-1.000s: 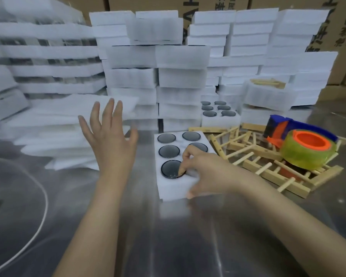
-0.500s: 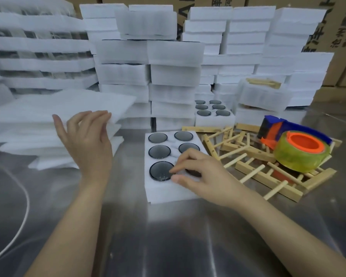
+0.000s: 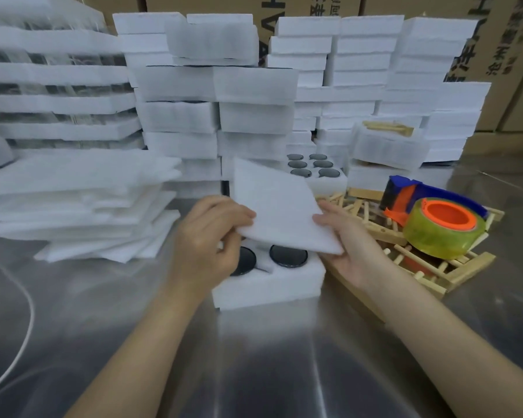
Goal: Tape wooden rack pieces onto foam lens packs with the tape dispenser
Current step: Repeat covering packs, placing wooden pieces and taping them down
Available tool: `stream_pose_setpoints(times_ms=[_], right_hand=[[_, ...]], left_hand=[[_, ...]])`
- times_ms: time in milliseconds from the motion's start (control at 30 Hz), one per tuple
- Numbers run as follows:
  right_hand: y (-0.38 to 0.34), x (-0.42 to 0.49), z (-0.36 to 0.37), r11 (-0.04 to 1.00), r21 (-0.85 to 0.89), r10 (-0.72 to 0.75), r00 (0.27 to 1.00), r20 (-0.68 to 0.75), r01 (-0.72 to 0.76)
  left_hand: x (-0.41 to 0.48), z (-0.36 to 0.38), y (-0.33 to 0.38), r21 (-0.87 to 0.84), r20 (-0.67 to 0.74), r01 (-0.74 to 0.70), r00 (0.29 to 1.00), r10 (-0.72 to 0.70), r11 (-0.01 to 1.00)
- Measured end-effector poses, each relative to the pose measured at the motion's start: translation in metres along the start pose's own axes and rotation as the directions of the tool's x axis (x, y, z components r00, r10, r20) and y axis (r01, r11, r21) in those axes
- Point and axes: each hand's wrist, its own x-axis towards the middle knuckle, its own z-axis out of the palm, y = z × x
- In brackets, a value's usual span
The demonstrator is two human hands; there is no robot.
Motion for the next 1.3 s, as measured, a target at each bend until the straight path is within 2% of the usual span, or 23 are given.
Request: stream_pose_setpoints(times_ms=[67,100,133,167,200,233,267,300,333,467,600,700,800,933,1000,1067,1133,1200,1300], right_hand=[[0.002,0.001,-0.001,0.989,-0.148,-0.02,0.999,-0.048,0.013],[0.003,0.0,-0.002,0.979,-0.198,-0.05,0.998,-0.05,0.039],[0.003,-0.001,-0.002,0.963,-0.26,-0.083,0.996,-0.036,0.071],[0.004,-0.001,-0.001,0.94,-0.326,-0.111,0.994,-0.015,0.1],[0.006,-0.001,-0.001,0.912,-0.39,-0.133,0.991,0.012,0.127],[0.008,0.0,-0.001,0.884,-0.445,-0.145,0.989,0.035,0.145],[0.009,0.001,-0.001,0.857,-0.492,-0.144,0.988,0.054,0.152],[0.01,0.002,-0.001,0.838,-0.525,-0.132,0.989,0.066,0.147],[0.011,0.003,-0.003,0.823,-0.55,-0.122,0.99,0.078,0.144],[0.014,0.003,-0.005,0.79,-0.591,-0.105,0.986,0.129,0.161],[0.016,0.005,-0.005,0.792,-0.591,-0.084,0.986,0.142,0.153],[0.015,0.003,-0.002,0.748,-0.656,-0.057,0.995,0.082,0.097],[0.014,0.002,0.002,0.769,-0.633,-0.057,0.996,0.068,0.087],[0.014,0.003,0.003,0.752,-0.648,-0.065,0.991,0.117,0.126],[0.014,0.003,0.004,0.752,-0.642,-0.082,0.987,0.135,0.15],[0.015,0.003,0.005,0.748,-0.643,-0.098,0.985,0.141,0.166],[0.016,0.003,0.005,0.74,-0.648,-0.114,0.982,0.148,0.183],[0.016,0.003,0.004,0.721,-0.661,-0.131,0.978,0.164,0.207],[0.018,0.002,0.001,0.63,-0.731,-0.161,0.965,0.207,0.262]], left_hand=[[-0.001,-0.001,0.0,-0.112,-0.01,0.2,0.979,-0.203,0.973],[-0.001,0.0,0.0,-0.151,-0.003,0.342,0.938,-0.346,0.928],[-0.001,0.003,0.0,-0.17,0.015,0.493,0.867,-0.498,0.853],[-0.003,0.006,-0.001,-0.179,0.053,0.644,0.761,-0.647,0.743],[-0.005,0.01,-0.003,-0.202,0.104,0.782,0.615,-0.782,0.589],[-0.008,0.012,-0.006,-0.255,0.194,0.889,0.432,-0.881,0.38],[-0.009,0.013,-0.008,-0.301,0.319,0.941,0.253,-0.913,0.155],[-0.011,0.013,-0.011,-0.313,0.438,0.95,0.136,-0.889,-0.01],[-0.014,0.013,-0.013,-0.305,0.516,0.948,0.089,-0.852,-0.086],[-0.016,0.011,-0.012,-0.363,0.568,0.922,0.106,-0.816,-0.133],[-0.017,0.012,-0.009,-0.412,0.624,0.899,0.157,-0.765,-0.151],[-0.017,0.012,-0.004,-0.417,0.666,0.899,0.203,-0.717,-0.133],[-0.016,0.013,-0.004,-0.413,0.665,0.902,0.202,-0.719,-0.128],[-0.015,0.011,-0.003,-0.423,0.669,0.897,0.212,-0.713,-0.13],[-0.013,0.011,-0.003,-0.419,0.619,0.903,0.208,-0.757,-0.094],[-0.01,0.012,-0.003,-0.385,0.516,0.923,0.205,-0.832,-0.012],[-0.008,0.011,-0.004,-0.345,0.461,0.936,0.235,-0.856,0.071],[-0.005,0.008,-0.005,-0.315,0.537,0.943,0.269,-0.799,0.106],[-0.005,0.005,-0.005,-0.26,0.674,0.963,0.238,-0.699,0.076]])
